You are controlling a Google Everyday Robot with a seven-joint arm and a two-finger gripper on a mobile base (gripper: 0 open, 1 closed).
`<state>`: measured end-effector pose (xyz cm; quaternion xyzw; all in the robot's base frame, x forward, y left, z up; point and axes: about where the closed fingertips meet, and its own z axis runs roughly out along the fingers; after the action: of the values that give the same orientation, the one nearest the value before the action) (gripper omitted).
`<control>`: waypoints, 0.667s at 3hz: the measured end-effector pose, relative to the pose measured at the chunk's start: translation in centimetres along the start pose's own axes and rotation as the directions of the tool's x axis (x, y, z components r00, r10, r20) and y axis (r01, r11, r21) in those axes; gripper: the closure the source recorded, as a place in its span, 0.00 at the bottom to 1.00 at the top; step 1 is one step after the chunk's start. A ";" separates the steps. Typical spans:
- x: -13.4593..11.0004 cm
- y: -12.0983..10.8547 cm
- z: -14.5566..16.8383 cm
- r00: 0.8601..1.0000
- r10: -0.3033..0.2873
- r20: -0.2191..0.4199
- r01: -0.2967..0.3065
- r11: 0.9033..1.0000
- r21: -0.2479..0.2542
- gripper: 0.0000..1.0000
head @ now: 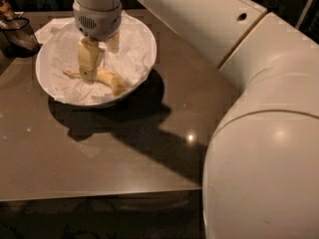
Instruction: Pick banana from white bowl
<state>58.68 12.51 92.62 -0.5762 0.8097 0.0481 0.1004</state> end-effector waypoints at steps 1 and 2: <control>0.5 -0.9 1.3 0.999 0.034 -0.025 -0.034 0.999 -0.011 0.28; 0.4 -1.3 2.2 0.998 0.050 -0.043 -0.051 0.998 -0.022 0.25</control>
Offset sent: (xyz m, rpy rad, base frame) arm 0.0025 -0.0242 -0.0310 -0.1163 0.1274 -0.0612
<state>60.02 12.11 90.39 -0.5578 0.8252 0.0475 0.0752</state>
